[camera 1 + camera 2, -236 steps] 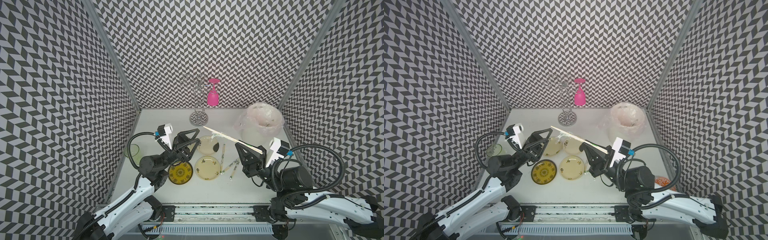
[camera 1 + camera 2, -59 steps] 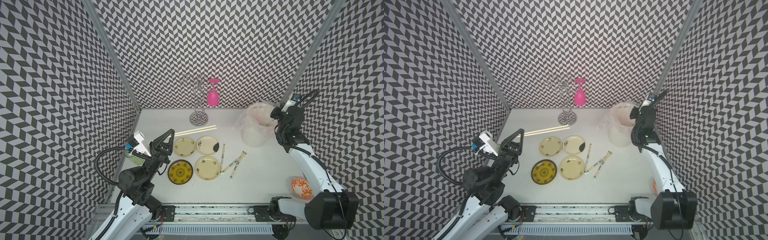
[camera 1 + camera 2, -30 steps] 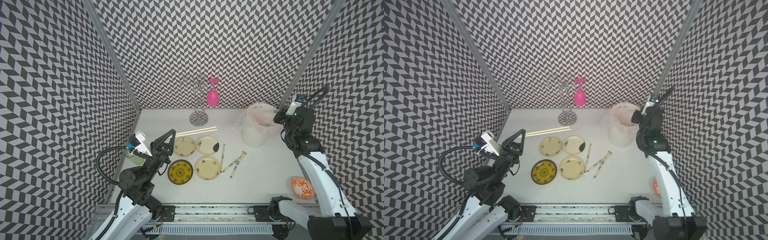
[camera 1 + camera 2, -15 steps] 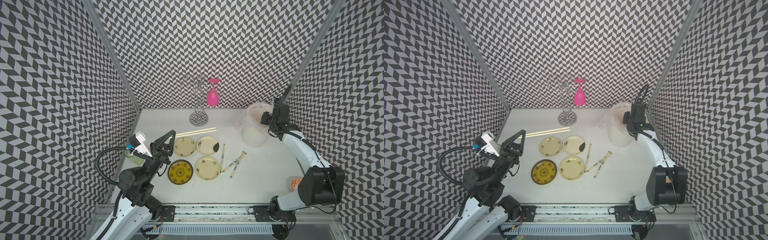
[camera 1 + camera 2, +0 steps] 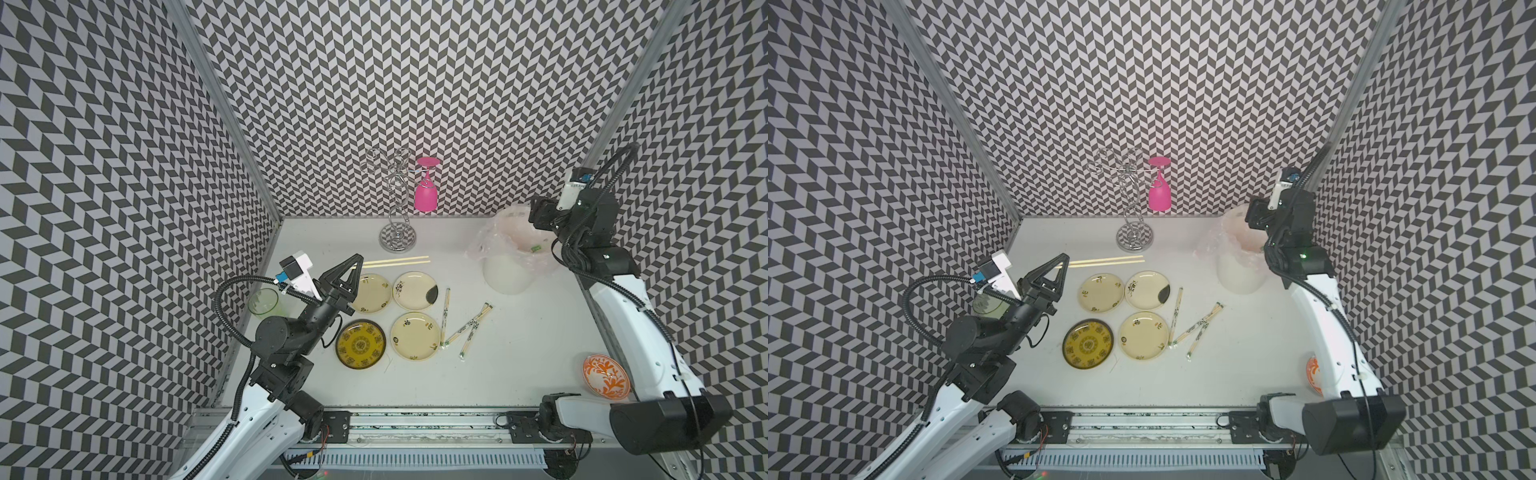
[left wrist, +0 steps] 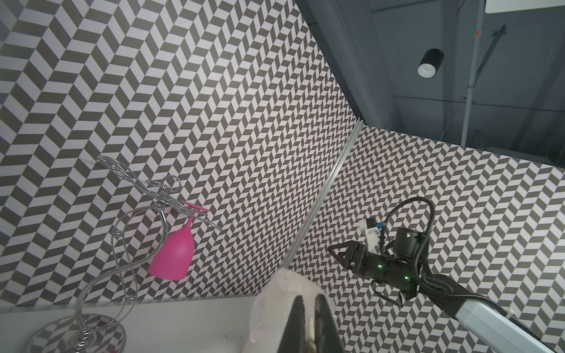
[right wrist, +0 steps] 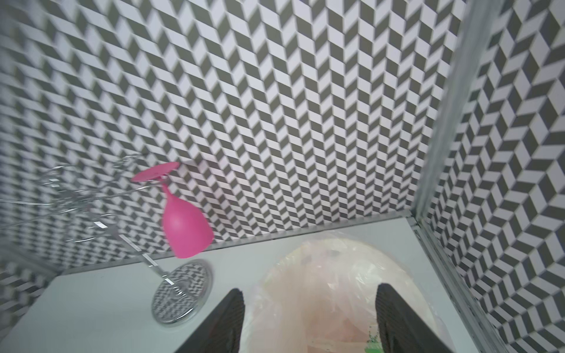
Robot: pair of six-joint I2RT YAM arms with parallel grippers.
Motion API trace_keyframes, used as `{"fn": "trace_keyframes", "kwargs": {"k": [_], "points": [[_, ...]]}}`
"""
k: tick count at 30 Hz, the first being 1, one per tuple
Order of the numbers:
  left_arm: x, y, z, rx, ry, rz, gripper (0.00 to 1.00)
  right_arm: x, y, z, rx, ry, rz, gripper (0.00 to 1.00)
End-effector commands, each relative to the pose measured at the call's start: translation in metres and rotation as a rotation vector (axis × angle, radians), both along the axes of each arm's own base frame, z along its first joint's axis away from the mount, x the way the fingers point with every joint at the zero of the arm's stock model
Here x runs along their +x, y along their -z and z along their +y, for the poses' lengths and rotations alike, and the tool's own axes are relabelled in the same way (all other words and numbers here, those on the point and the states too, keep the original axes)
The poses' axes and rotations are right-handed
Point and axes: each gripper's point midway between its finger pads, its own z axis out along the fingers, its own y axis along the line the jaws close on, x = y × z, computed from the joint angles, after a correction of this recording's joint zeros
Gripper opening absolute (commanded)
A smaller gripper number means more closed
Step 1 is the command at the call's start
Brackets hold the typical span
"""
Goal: Remove the packaging of disposable chopsticks
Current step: Place the packet bag in the trash bin, then place the disposable chopsticks on the plate.
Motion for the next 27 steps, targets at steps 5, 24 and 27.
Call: {"fn": "trace_keyframes", "kwargs": {"k": [5, 24, 27], "points": [[0.028, 0.002, -0.032, 0.323, 0.045, -0.010, 0.00, -0.136, -0.062, 0.185, -0.020, -1.029, -0.355, 0.61], [-0.003, 0.021, -0.064, 0.673, 0.559, -0.145, 0.00, -0.192, 0.051, 0.306, -0.206, -1.468, -0.170, 0.51], [-0.004, 0.021, -0.064, 0.673, 0.562, -0.145, 0.00, -0.194, 0.062, 0.317, -0.223, -1.484, -0.139, 0.48]]}}
